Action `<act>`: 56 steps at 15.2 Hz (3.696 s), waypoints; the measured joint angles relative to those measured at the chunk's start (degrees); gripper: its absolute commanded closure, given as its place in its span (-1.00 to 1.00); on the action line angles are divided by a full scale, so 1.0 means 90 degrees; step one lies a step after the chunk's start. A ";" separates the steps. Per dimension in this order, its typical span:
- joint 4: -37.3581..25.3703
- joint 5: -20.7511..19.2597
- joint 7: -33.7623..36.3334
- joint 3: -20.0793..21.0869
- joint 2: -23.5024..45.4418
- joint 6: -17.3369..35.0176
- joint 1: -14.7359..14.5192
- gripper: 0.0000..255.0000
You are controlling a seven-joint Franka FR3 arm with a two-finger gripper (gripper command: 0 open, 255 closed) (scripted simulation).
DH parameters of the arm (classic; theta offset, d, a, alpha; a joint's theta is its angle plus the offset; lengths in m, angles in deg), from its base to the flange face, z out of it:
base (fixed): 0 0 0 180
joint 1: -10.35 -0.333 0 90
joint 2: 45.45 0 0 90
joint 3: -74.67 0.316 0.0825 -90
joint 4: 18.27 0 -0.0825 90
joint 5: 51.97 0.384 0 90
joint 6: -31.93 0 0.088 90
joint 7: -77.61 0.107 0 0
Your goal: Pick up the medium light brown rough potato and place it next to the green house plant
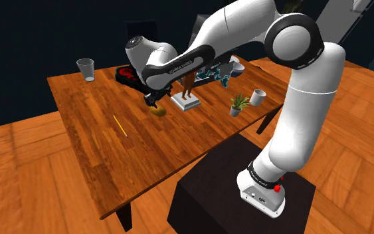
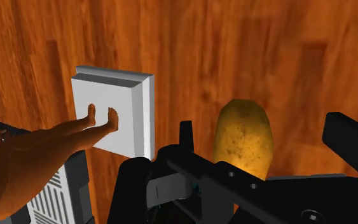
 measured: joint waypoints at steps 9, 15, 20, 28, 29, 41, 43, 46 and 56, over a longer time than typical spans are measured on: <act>-0.1831 -0.0938 0.0556 -0.0460 0.2182 -0.0572 -0.0583 -1.00; -0.1668 -0.1091 0.0659 -0.0565 0.2379 -0.0223 -0.0499 -1.00; -0.1633 -0.1109 0.0669 -0.0576 0.2390 -0.0175 -0.0484 -1.00; -0.1636 -0.1110 0.0669 -0.0577 0.2386 -0.0181 -0.0484 1.00; -0.1636 -0.1109 0.0669 -0.0578 0.2387 -0.0182 -0.0483 1.00; -0.1603 -0.0957 0.0436 -0.0491 0.1937 -0.0531 -0.0449 1.00; -0.1574 -0.0925 0.0371 -0.0477 0.1813 -0.0605 -0.0427 1.00; -0.1576 -0.0865 0.0282 -0.0446 0.1639 -0.0754 -0.0420 1.00; -0.1730 -0.0694 -0.0035 -0.0372 0.1192 -0.1264 -0.0403 1.00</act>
